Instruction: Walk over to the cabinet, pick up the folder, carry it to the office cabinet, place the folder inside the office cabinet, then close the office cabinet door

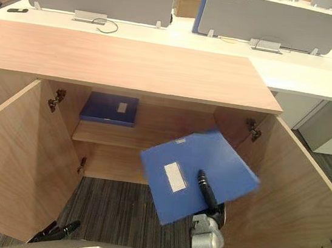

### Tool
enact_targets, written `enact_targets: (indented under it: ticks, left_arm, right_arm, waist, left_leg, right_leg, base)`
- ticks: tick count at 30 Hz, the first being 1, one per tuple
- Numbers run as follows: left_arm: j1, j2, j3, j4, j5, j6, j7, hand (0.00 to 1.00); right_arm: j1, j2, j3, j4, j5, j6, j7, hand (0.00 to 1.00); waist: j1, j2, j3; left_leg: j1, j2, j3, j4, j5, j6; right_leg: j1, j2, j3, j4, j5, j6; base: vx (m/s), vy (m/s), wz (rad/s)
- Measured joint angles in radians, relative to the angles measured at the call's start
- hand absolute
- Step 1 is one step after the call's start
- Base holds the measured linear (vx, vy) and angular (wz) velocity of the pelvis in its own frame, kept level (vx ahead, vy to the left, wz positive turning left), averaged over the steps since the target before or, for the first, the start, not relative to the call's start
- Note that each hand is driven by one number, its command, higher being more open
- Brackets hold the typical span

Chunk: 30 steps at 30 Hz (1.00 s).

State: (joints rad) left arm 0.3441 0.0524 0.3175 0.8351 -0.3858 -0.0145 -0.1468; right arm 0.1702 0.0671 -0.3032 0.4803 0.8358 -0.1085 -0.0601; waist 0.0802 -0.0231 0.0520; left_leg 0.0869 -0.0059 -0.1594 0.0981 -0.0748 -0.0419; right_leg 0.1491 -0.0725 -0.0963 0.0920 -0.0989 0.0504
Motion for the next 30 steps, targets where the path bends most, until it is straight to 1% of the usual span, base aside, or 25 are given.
enact_targets:
  ticks: [2,4,5,7,11,12,13,14,15,16,17,20,22,24,25,26,27,28,29,30]
  left_arm:
    - [-0.012,-0.03,0.03,0.018,-0.003,-0.002,0.034,1.0]
    - [-0.026,-0.065,0.091,0.052,-0.015,-0.005,0.064,1.0]
    - [-0.028,-0.069,0.1,0.061,-0.023,-0.006,0.073,1.0]
    - [-0.03,-0.085,0.137,0.091,-0.053,-0.006,0.095,1.0]
    - [-0.029,-0.105,0.196,0.126,-0.071,-0.005,0.1,1.0]
    - [-0.029,-0.113,0.217,0.139,-0.072,-0.005,0.101,1.0]
    - [-0.026,-0.12,0.234,0.146,-0.071,-0.005,0.105,1.0]
    - [-0.023,-0.123,0.245,0.15,-0.071,-0.005,0.108,1.0]
    - [-0.022,-0.125,0.256,0.158,-0.07,-0.005,0.115,1.0]
    - [-0.021,-0.127,0.264,0.172,-0.071,-0.005,0.122,1.0]
    - [-0.022,-0.127,0.285,0.184,-0.073,-0.001,0.124,1.0]
    - [-0.03,-0.127,0.307,0.197,-0.075,-0.001,0.135,1.0]
    - [-0.036,-0.122,0.308,0.2,-0.077,0.001,0.135,1.0]
    - [-0.042,-0.121,0.308,0.2,-0.1,0.003,0.138,1.0]
    - [-0.045,-0.119,0.307,0.201,-0.125,0.005,0.143,1.0]
    - [-0.055,-0.115,0.308,0.207,-0.155,0.015,0.151,1.0]
    - [-0.062,-0.115,0.308,0.208,-0.168,0.018,0.158,1.0]
    - [-0.064,-0.118,0.308,0.209,-0.184,0.019,0.164,1.0]
    - [-0.069,-0.125,0.308,0.208,-0.203,0.019,0.166,1.0]
    - [-0.081,-0.139,0.307,0.209,-0.216,0.021,0.168,1.0]
  right_arm:
    - [0.001,0.001,0.007,0.035,0.043,-0.001,-0.013,0.0]
    - [0.0,0.001,0.027,0.1,0.155,-0.013,-0.017,0.0]
    - [0.0,0.001,0.031,0.115,0.176,-0.015,-0.017,0.0]
    - [-0.003,0.001,0.048,0.178,0.247,-0.023,-0.017,0.0]
    - [-0.044,0.002,0.101,0.259,0.32,-0.03,-0.018,0.0]
    - [-0.07,0.002,0.124,0.277,0.333,-0.032,-0.018,0.0]
    - [-0.105,0.004,0.151,0.303,0.36,-0.034,-0.017,0.0]
    - [-0.122,0.004,0.162,0.312,0.374,-0.033,-0.017,0.0]
    - [-0.139,0.004,0.181,0.321,0.4,-0.034,-0.016,0.0]
    - [-0.163,0.005,0.201,0.337,0.43,-0.034,-0.014,0.0]
    - [-0.173,0.005,0.22,0.341,0.448,-0.034,-0.012,0.0]
    - [-0.189,0.005,0.215,0.357,0.52,-0.038,-0.01,0.0]
    - [-0.193,0.006,0.191,0.386,0.559,-0.058,-0.012,0.0]
    - [-0.193,0.006,0.173,0.409,0.587,-0.079,-0.016,0.0]
    - [-0.193,0.006,0.168,0.421,0.6,-0.084,-0.025,0.0]
    - [-0.197,0.007,0.177,0.42,0.6,-0.086,-0.035,0.0]
    - [-0.201,0.007,0.181,0.419,0.599,-0.087,-0.035,0.0]
    - [-0.214,0.007,0.187,0.418,0.599,-0.095,-0.035,0.0]
    - [-0.222,0.007,0.188,0.416,0.599,-0.098,-0.035,0.0]
    - [-0.228,0.007,0.191,0.404,0.599,-0.102,-0.036,0.0]
  waist:
    - [0.004,0.007,-0.005]
    - [0.011,0.015,-0.015]
    - [0.013,0.016,-0.017]
    - [0.022,0.013,-0.025]
    - [0.037,0.007,-0.024]
    - [0.055,0.008,-0.023]
    - [0.062,0.008,-0.021]
    - [0.068,0.01,-0.019]
    - [0.079,0.006,-0.014]
    - [0.084,0.009,-0.014]
    - [0.084,0.007,-0.013]
    - [0.082,-0.002,-0.012]
    - [0.081,-0.012,-0.016]
    - [0.079,-0.014,-0.003]
    - [0.08,-0.02,0.001]
    - [0.084,-0.025,0.01]
    - [0.084,-0.023,0.017]
    - [0.084,-0.004,0.029]
    - [0.085,0.01,0.038]
    - [0.086,0.03,0.051]
  left_leg:
    - [0.014,-0.001,0.01,-0.01,0.001,0.002]
    - [0.037,-0.001,0.027,-0.03,0.005,0.006]
    - [0.042,-0.001,0.031,-0.036,0.006,0.006]
    - [0.049,-0.001,0.044,-0.055,0.017,0.007]
    - [0.066,-0.002,0.064,-0.091,0.04,0.01]
    - [0.069,-0.002,0.088,-0.099,0.043,0.014]
    - [0.073,-0.002,0.113,-0.106,0.05,0.017]
    - [0.076,-0.003,0.124,-0.109,0.051,0.018]
    - [0.08,-0.004,0.139,-0.116,0.051,0.019]
    - [0.081,-0.004,0.147,-0.118,0.05,0.017]
    - [0.08,-0.004,0.143,-0.119,0.047,0.013]
    - [0.071,-0.002,0.102,-0.13,0.052,0.004]
    - [0.059,0.002,0.06,-0.142,0.062,-0.001]
    - [0.051,0.007,0.022,-0.137,0.06,-0.01]
    - [0.033,0.014,0.005,-0.109,0.046,-0.02]
    - [-0.011,0.022,-0.006,-0.021,0.003,-0.027]
    - [-0.041,0.027,-0.013,0.048,-0.03,-0.029]
    - [-0.109,0.049,-0.022,0.209,-0.107,-0.025]
    - [-0.138,0.065,-0.023,0.288,-0.141,-0.016]
    - [-0.19,0.087,-0.02,0.435,-0.178,0.011]
  right_leg:
    - [0.003,-0.005,0.006,0.01,-0.006,0.01]
    - [0.005,-0.01,0.016,0.022,-0.012,0.018]
    - [0.004,-0.011,0.018,0.026,-0.014,0.02]
    - [-0.002,-0.015,0.021,0.032,-0.016,0.021]
    - [-0.035,-0.021,0.03,0.071,-0.03,0.03]
    - [-0.062,-0.022,0.049,0.097,-0.044,0.032]
    - [-0.083,-0.034,0.042,0.128,-0.06,0.03]
    - [-0.091,-0.046,0.028,0.14,-0.065,0.024]
    - [-0.1,-0.069,-0.012,0.154,-0.063,0.026]
    - [-0.103,-0.088,-0.051,0.156,-0.058,0.033]
    - [-0.103,-0.096,-0.071,0.156,-0.057,0.034]
    - [-0.095,-0.099,-0.119,0.147,-0.06,0.03]
    - [-0.093,-0.1,-0.162,0.144,-0.067,0.025]
    - [-0.075,-0.096,-0.203,0.135,-0.07,0.026]
    - [-0.069,-0.086,-0.225,0.13,-0.073,0.022]
    - [-0.059,-0.075,-0.242,0.118,-0.076,0.017]
    - [-0.052,-0.063,-0.25,0.113,-0.077,0.015]
    - [-0.039,-0.027,-0.27,0.108,-0.079,0.011]
    - [-0.027,-0.008,-0.279,0.105,-0.079,0.009]
    - [-0.004,0.026,-0.285,0.1,-0.084,0.002]
  base:
    - [0.02,0.029,-0.12]
    - [-0.02,0.029,-0.16]
    - [-0.03,0.026,-0.14]
    - [-0.03,0.022,-0.07]
    - [-0.05,0.013,-0.11]
    - [-0.09,0.024,-0.42]
    - [-0.06,0.021,-0.45]
    - [-0.06,0.045,-0.4]
    - [-0.05,0.066,-0.34]
    - [-0.06,0.074,-0.25]
    - [-0.02,0.034,0.03]
    - [0.02,-0.027,0.32]
    - [0.08,-0.044,0.59]
    - [0.1,-0.055,0.58]
    - [0.09,-0.085,0.39]
    - [0.11,-0.104,0.33]
    - [0.07,-0.106,0.22]
    - [0.04,-0.09,0.16]
    - [0.04,-0.094,0.16]
    - [0.04,-0.059,0.06]
